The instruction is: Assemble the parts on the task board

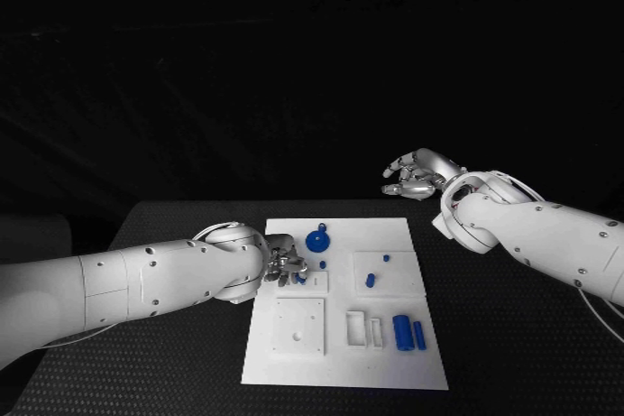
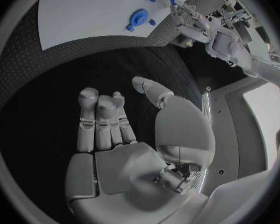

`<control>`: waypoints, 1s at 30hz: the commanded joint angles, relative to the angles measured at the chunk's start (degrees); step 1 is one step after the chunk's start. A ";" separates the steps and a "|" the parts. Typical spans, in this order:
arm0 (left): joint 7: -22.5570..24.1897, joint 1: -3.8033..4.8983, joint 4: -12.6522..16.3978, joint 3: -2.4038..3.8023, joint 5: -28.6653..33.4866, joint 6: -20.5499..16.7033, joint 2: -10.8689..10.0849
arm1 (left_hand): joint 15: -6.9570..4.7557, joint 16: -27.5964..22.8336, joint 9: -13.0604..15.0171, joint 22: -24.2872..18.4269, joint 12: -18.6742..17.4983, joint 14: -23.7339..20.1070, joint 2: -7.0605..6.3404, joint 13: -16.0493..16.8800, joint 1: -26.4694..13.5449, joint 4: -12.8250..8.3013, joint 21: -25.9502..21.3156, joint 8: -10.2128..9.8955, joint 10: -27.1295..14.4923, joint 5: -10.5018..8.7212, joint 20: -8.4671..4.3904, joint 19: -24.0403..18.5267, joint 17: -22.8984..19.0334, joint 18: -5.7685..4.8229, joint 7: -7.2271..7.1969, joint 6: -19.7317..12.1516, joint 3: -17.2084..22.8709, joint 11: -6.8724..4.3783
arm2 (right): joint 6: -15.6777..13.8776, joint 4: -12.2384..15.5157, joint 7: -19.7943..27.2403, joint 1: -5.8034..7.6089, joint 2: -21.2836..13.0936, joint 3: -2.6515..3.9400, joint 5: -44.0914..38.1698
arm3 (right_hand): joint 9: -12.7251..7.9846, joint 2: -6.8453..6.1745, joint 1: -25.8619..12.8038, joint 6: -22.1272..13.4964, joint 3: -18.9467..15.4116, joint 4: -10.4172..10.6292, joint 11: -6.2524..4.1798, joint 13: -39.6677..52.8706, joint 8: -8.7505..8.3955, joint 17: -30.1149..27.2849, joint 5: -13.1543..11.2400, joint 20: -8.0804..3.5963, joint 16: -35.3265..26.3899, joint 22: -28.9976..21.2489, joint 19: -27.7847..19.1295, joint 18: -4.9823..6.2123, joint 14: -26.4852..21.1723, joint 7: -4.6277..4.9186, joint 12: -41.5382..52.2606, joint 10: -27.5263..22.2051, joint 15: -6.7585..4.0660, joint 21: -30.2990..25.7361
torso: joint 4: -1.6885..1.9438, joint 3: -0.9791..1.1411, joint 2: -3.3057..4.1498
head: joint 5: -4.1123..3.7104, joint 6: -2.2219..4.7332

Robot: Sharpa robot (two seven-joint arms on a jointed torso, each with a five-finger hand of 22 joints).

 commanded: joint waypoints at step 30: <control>0.11 -0.91 -0.45 0.04 -1.93 0.54 0.78 | -0.46 0.91 0.46 1.06 1.04 0.19 0.07 -0.03 0.35 1.44 0.65 0.33 -0.31 -1.00 -4.59 0.41 -0.34 1.20 -5.27 10.41 0.99 -0.58 | 1.20 0.12 -0.02 0.01 0.06 0.02 -0.18 | -0.08 0.34 0.32 -0.73 0.19 -0.27 -0.03 -0.25 0.29 -0.10 1.03 -0.16 -0.15 1.02 -0.33 2.65 -0.30 1.06 0.45 -0.38 -0.02 -0.28 | -0.06 0.08 -0.02 | 0.00 -0.11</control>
